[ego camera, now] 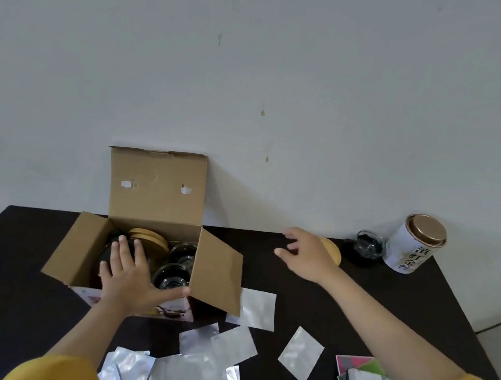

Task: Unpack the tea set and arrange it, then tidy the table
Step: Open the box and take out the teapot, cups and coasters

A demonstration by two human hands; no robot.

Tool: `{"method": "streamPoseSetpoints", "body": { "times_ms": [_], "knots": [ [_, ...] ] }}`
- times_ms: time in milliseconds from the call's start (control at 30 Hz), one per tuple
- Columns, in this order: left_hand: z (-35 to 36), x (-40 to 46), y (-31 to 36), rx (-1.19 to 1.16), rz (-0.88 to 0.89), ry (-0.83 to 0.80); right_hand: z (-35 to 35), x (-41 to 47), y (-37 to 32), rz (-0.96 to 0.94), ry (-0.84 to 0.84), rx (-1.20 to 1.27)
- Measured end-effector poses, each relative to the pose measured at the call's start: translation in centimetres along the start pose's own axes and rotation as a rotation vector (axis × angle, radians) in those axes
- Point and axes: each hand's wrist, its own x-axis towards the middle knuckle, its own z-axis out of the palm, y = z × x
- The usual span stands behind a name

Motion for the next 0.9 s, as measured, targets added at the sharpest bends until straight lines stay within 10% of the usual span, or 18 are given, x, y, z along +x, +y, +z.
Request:
{"method": "streamPoseSetpoints", "body": {
  "times_ms": [233, 400, 900],
  "knots": [
    [-1.6, 0.3, -0.6, -0.012, 0.023, -0.21, 9.2, 0.0, -13.1, -0.099, -0.246, 0.109],
    [-2.0, 0.7, -1.6, -0.018, 0.078, -0.301, 12.3, 2.4, -16.6, -0.193, -0.336, -0.44],
    [-1.8, 1.0, -1.5, 0.014, 0.076, -0.337, 12.6, 5.0, -17.9, -0.327, -0.238, -0.694]
  ]
}}
